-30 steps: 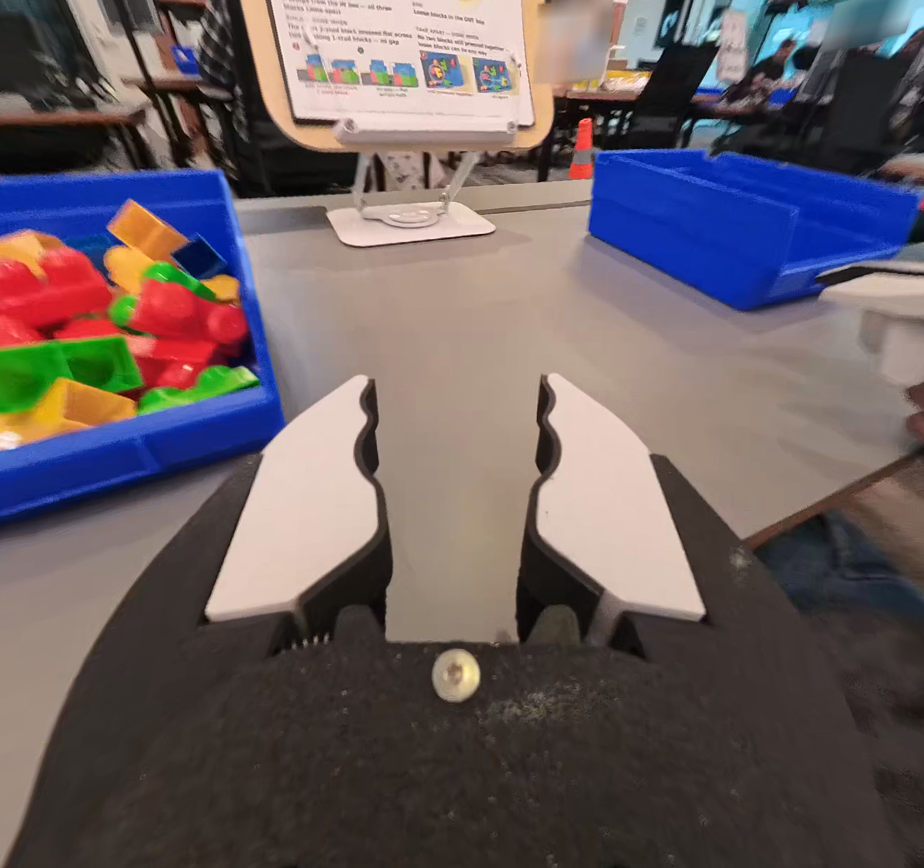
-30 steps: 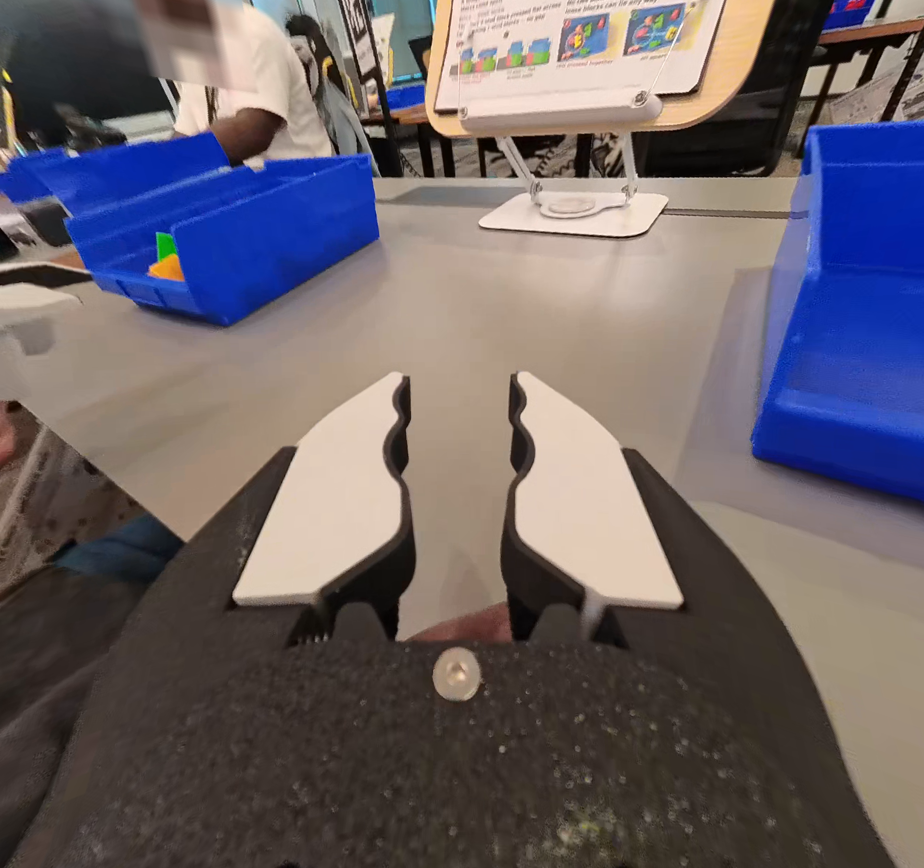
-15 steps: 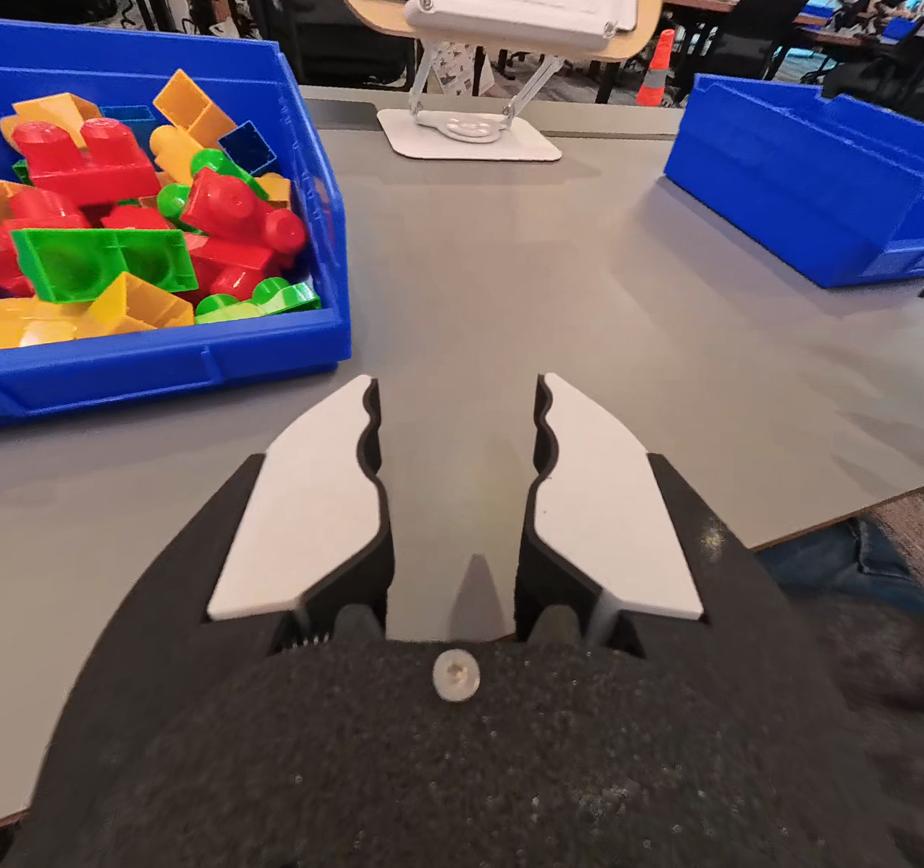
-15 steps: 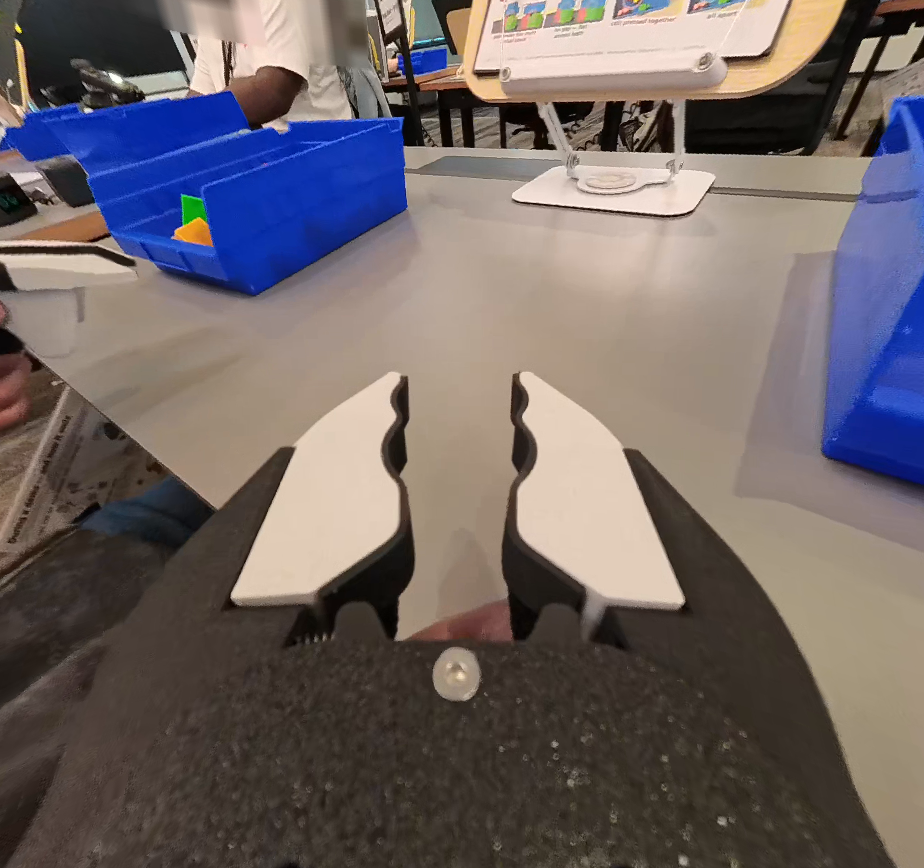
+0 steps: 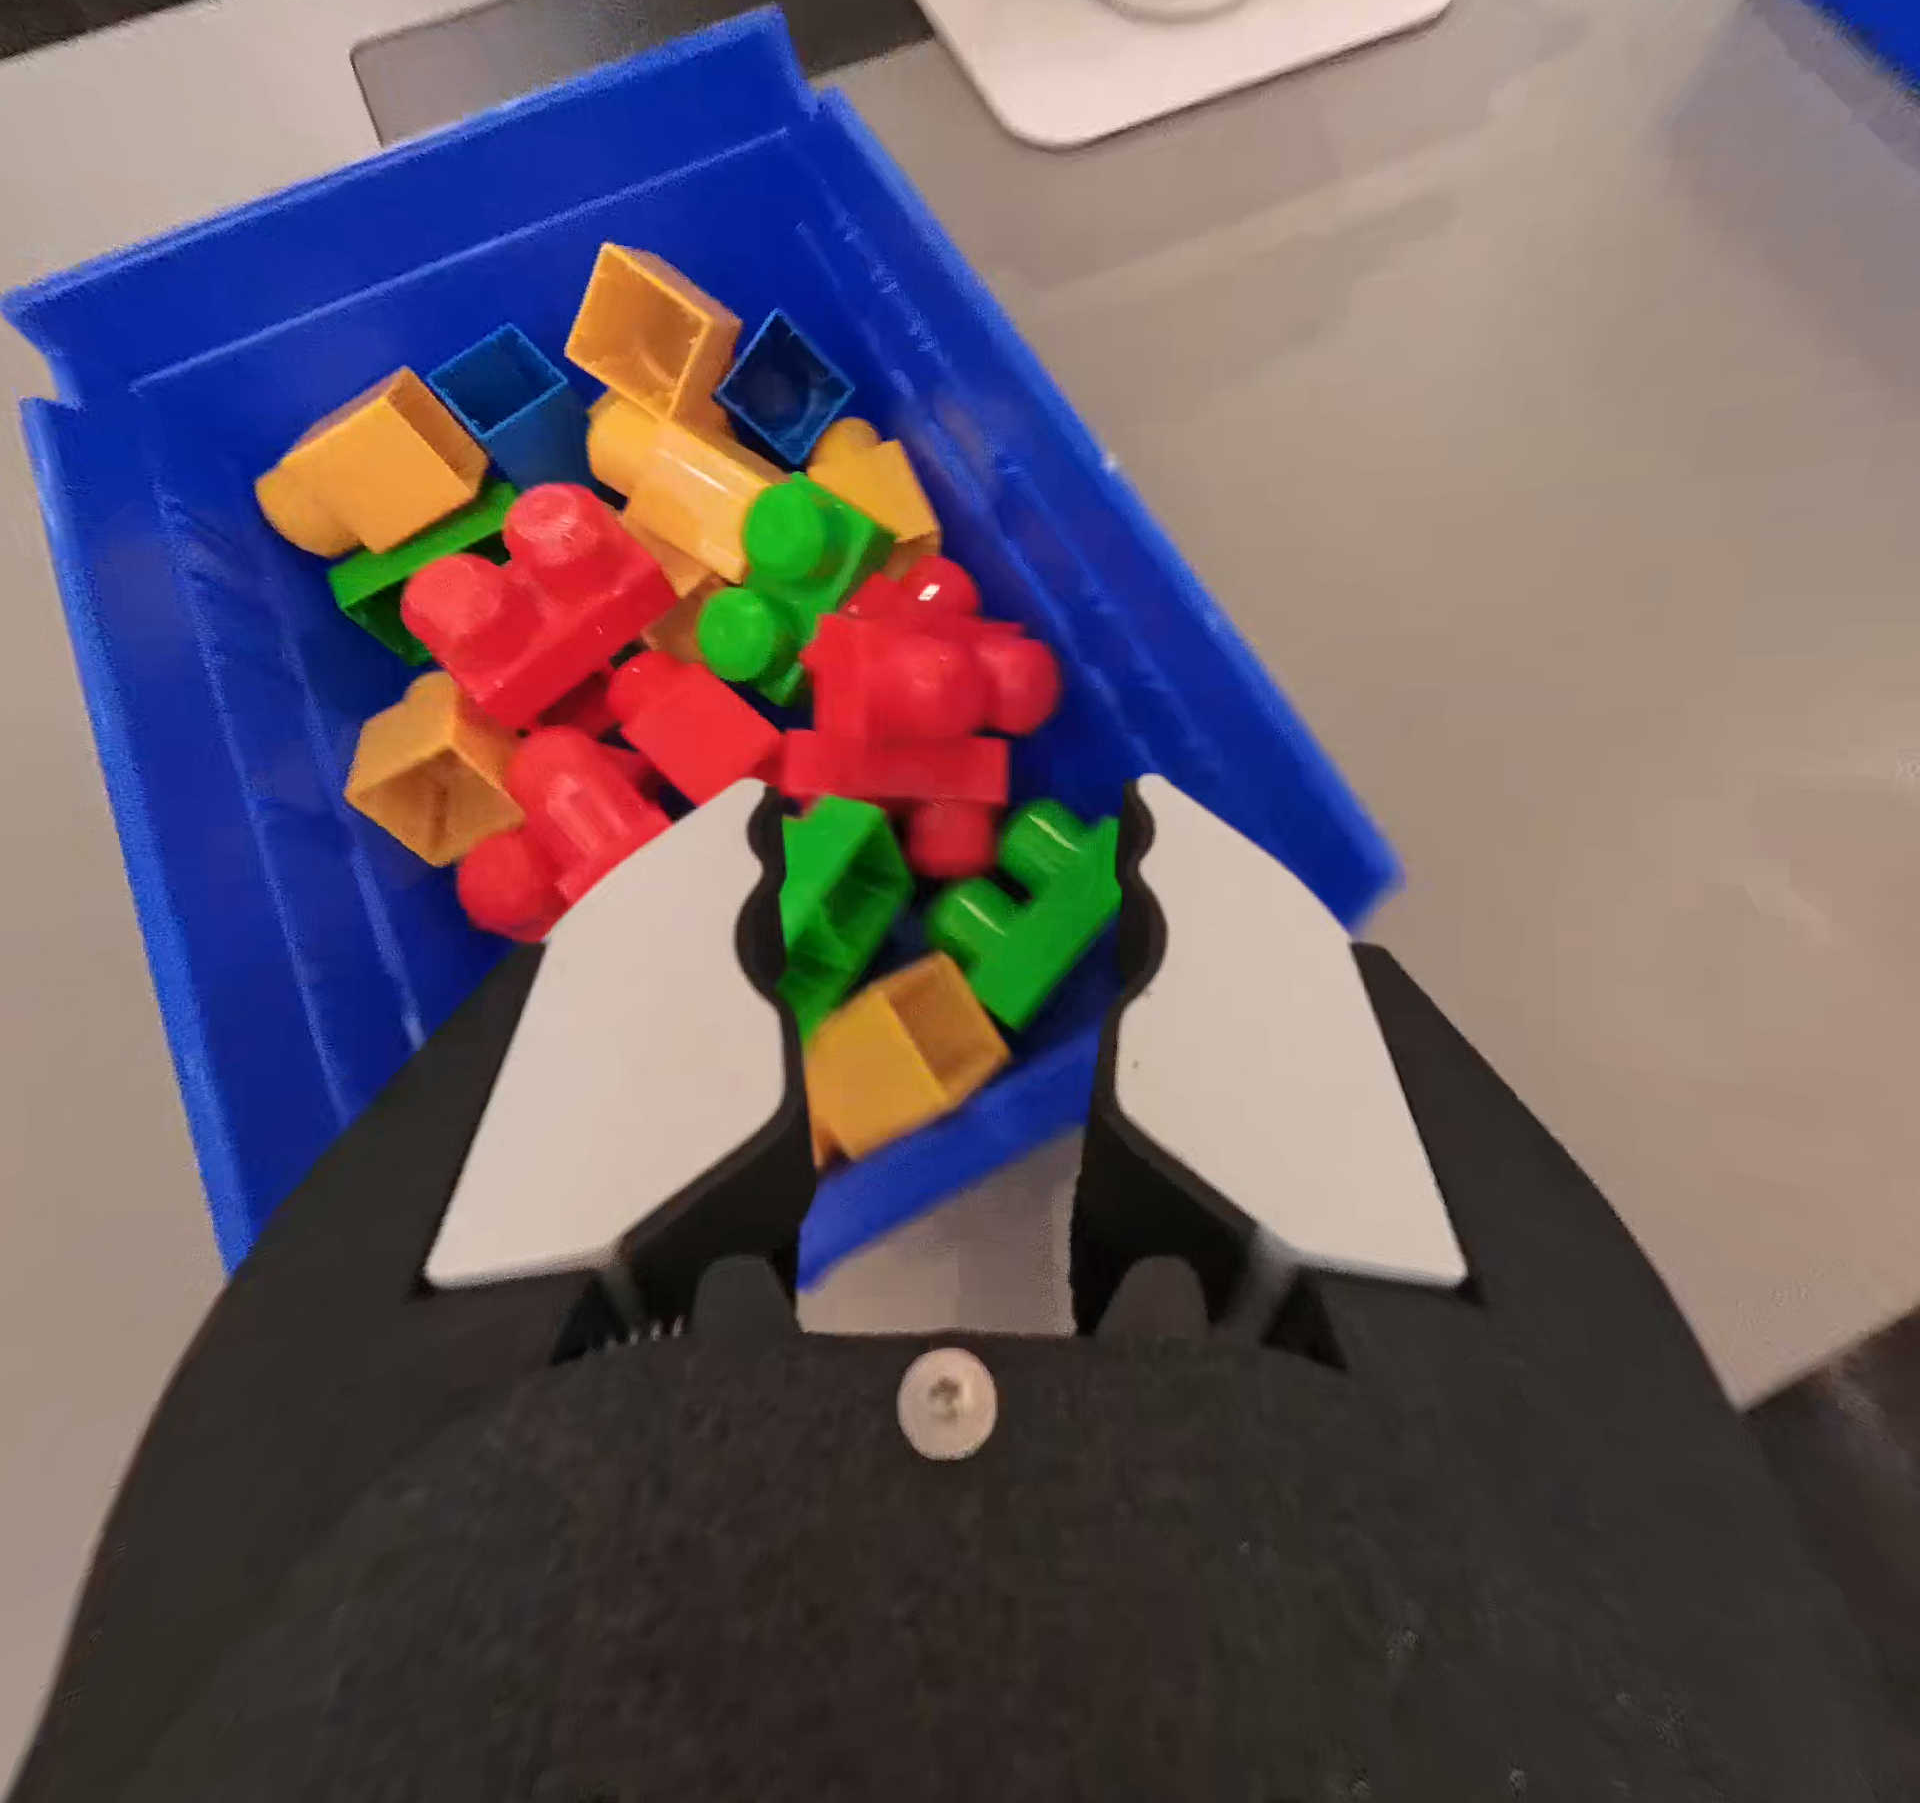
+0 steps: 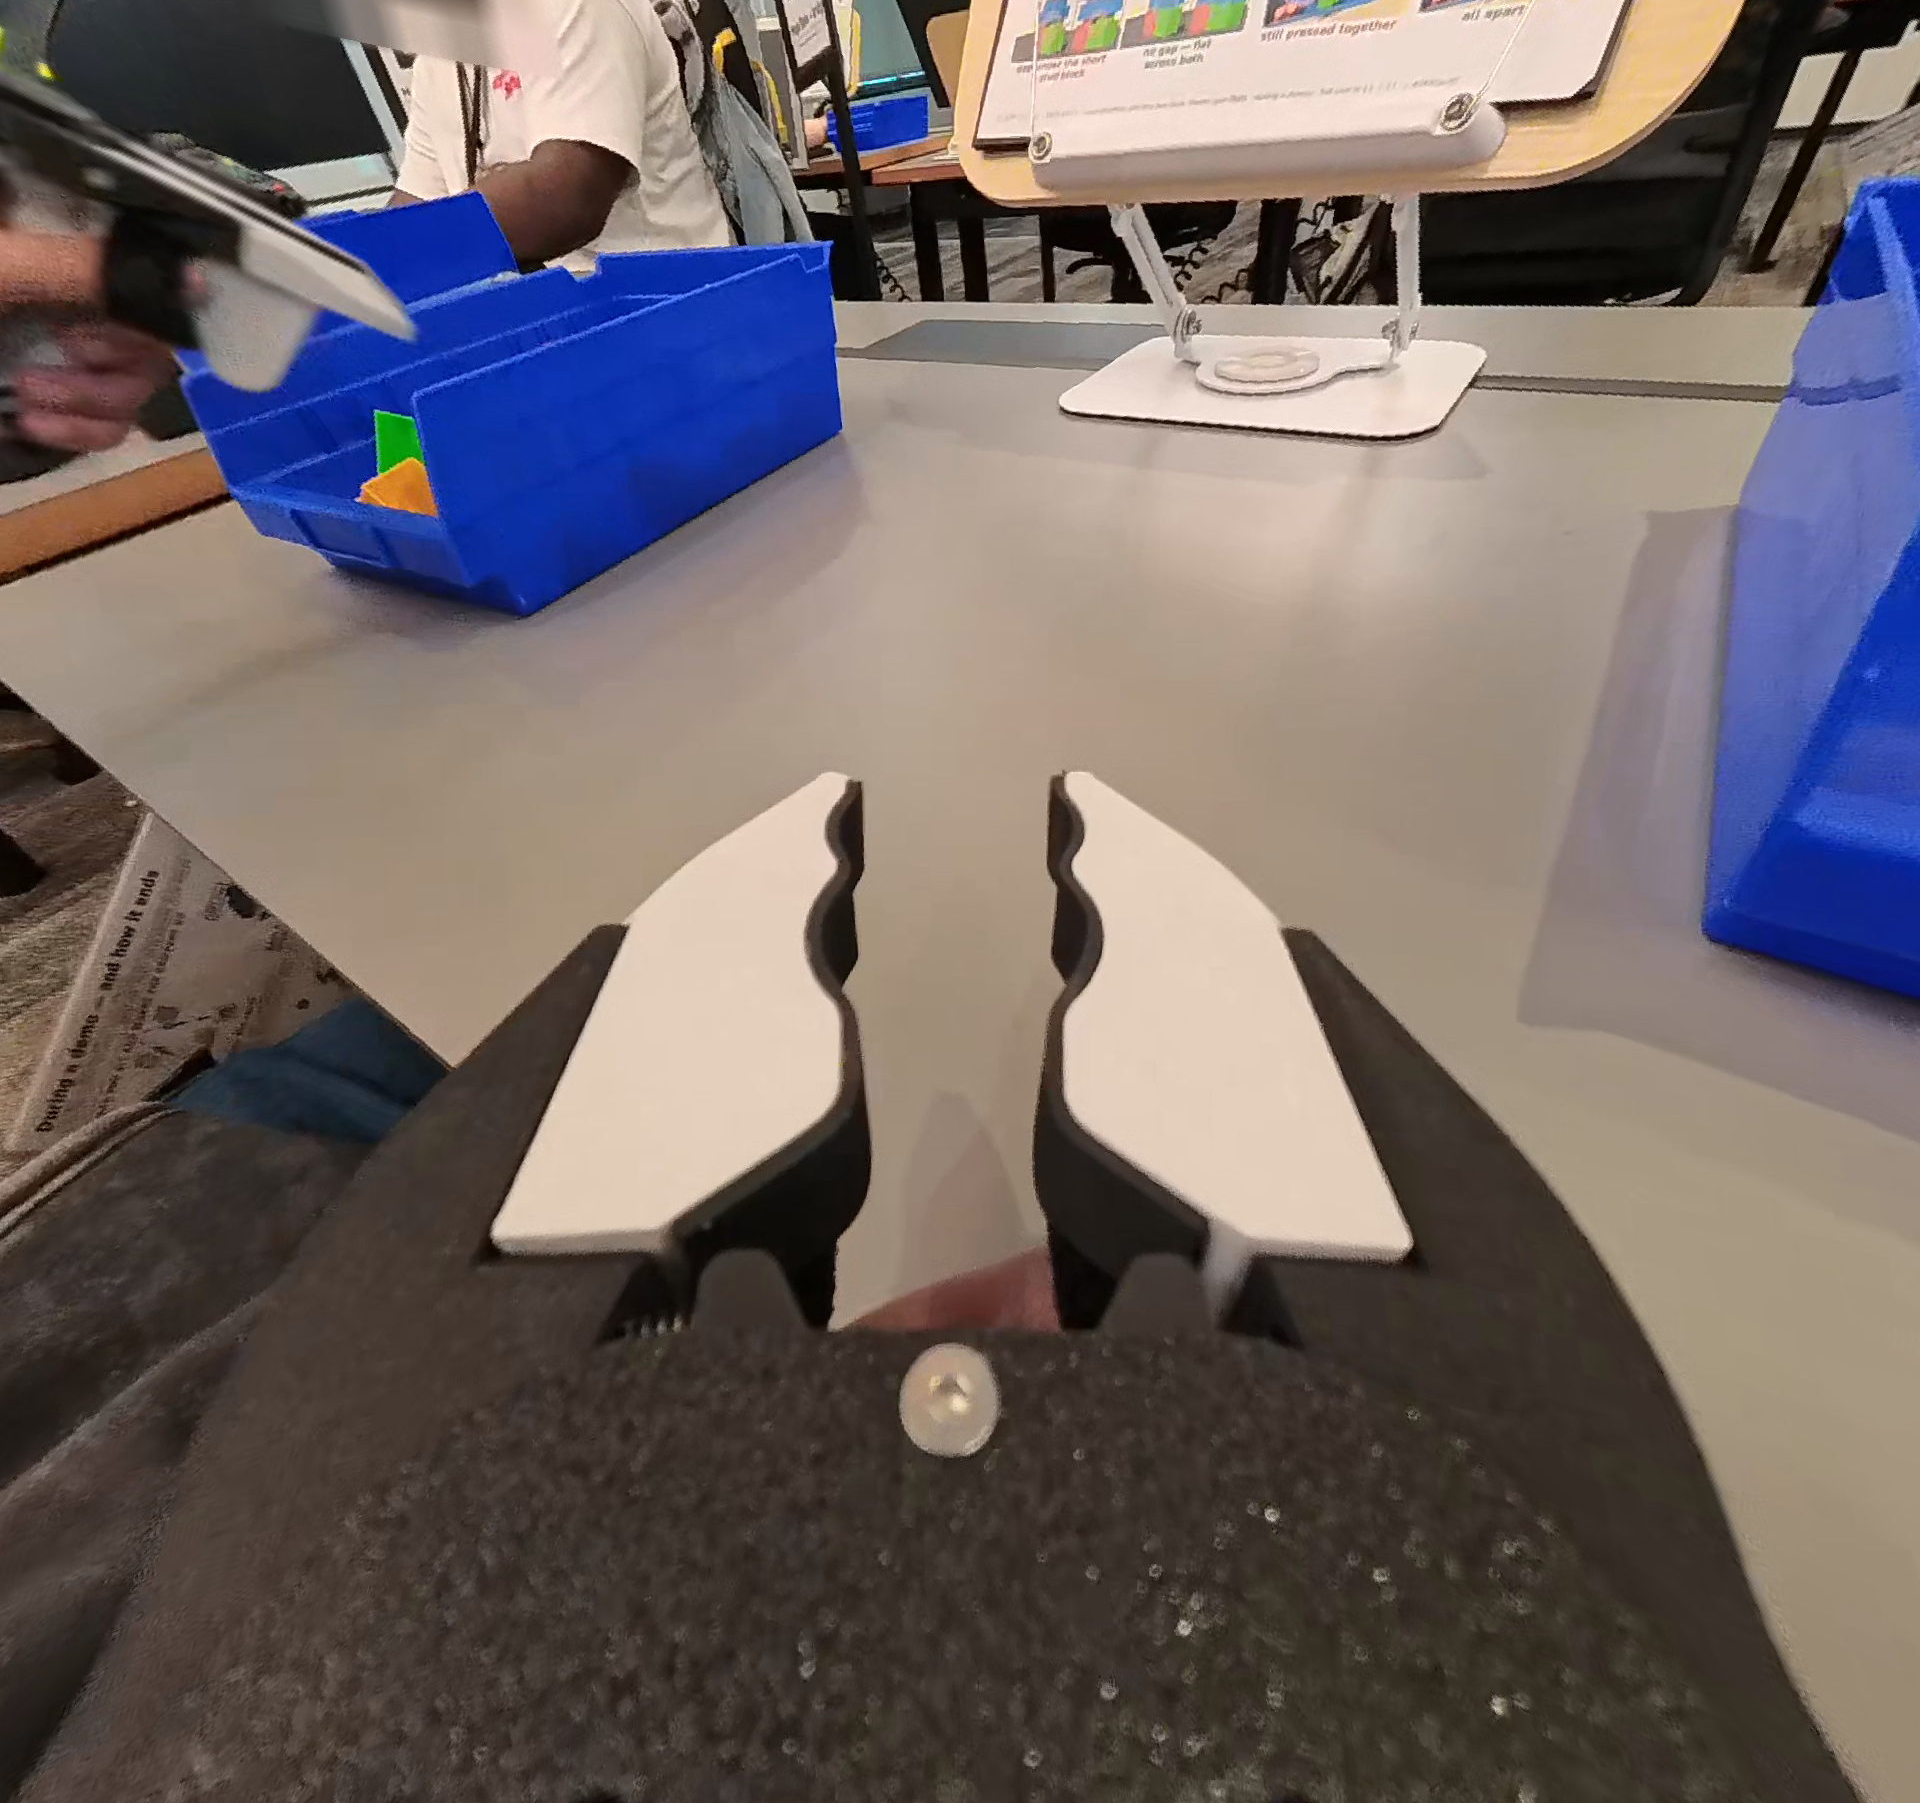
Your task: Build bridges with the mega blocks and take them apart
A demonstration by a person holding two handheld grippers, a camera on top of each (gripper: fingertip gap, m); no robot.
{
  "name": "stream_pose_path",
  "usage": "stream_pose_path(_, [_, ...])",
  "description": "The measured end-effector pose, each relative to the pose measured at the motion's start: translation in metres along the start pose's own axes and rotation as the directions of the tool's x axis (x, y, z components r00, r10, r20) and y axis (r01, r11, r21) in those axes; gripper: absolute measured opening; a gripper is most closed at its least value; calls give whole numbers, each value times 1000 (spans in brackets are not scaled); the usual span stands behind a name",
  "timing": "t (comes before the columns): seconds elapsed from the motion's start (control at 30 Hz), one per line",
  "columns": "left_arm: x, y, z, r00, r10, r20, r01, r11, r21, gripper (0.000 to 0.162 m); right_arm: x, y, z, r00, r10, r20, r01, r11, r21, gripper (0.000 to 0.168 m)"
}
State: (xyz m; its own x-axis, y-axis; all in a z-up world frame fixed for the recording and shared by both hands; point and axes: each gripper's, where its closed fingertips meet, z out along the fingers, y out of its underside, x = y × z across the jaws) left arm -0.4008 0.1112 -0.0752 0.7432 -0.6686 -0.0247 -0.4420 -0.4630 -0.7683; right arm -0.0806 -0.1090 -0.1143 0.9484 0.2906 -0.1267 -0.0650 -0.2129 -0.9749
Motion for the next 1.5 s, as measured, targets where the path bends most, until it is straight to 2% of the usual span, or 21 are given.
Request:
stream_pose_path(0.07, [-17,-3,28,999,32,-17,-33,997,-70,64,-1,2,2,1000,4,8,-4,1000,-8,34])
stream_pose_path(0.17, [-17,2,60,991,109,-82,-122,977,-174,69,0,4,3,1000,-8,4,8,1000,-20,34])
stream_pose_path(0.23, [-19,7,75,978,203,-55,-211,948,-240,69,0,7,3,1000,-4,6,4,1000,-29,34])
stream_pose_path(0.27, [-19,10,81,972,230,-48,-234,935,-268,65,0,8,3,1000,2,9,-2,999,-32,34])
stream_pose_path(0.33, [-17,15,89,966,250,-60,-256,916,-310,50,0,9,2,1000,16,15,-16,999,-37,33])
stream_pose_path(0.47, [-22,16,82,958,285,-36,-280,893,-352,48,5,7,-3,1000,30,4,-30,999,-29,32])
stream_pose_path(0.57, [-32,-3,61,952,306,6,-289,906,-308,48,9,3,-8,999,51,-2,-51,999,-12,32])
stream_pose_path(0.67, [-27,-50,29,962,274,0,-270,948,-171,48,14,0,-12,998,62,-13,-62,998,0,31])
stream_pose_path(0.73, [-1,-90,14,970,231,-82,-235,971,-41,48,16,-1,-13,998,64,-18,-64,998,2,31])
stream_pose_path(0.8, [41,-123,13,957,179,-228,-175,984,35,48,16,-3,-13,998,60,-16,-60,998,3,31])
stream_pose_path(0.87, [82,-140,32,934,133,-333,-138,990,9,48,14,-6,-12,998,54,-13,-54,998,9,31])
stream_pose_path(0.93, [118,-145,67,916,90,-390,-123,991,-61,48,13,-7,-10,999,40,-10,-40,999,9,31])
stream_pose_path(1.1, [183,-125,169,849,-140,-509,-34,948,-316,48,11,-5,-5,1000,11,-3,-11,1000,-4,31])
stream_pose_path(1.17, [193,-114,198,842,-187,-506,-23,925,-380,48,9,-2,-3,1000,10,4,-10,1000,-12,31])
stream_pose_path(1.27, [202,-103,219,831,-218,-512,-22,907,-422,48,8,-1,-2,1000,10,12,-10,1000,-17,32])
stream_pose_path(1.33, [198,-92,227,851,-206,-483,-41,891,-452,49,8,0,-1,1000,12,16,-11,1000,-20,32])
stream_pose_path(1.5, [196,-88,231,849,-208,-486,-36,895,-445,49,9,0,0,1000,10,22,-10,1000,-26,32])
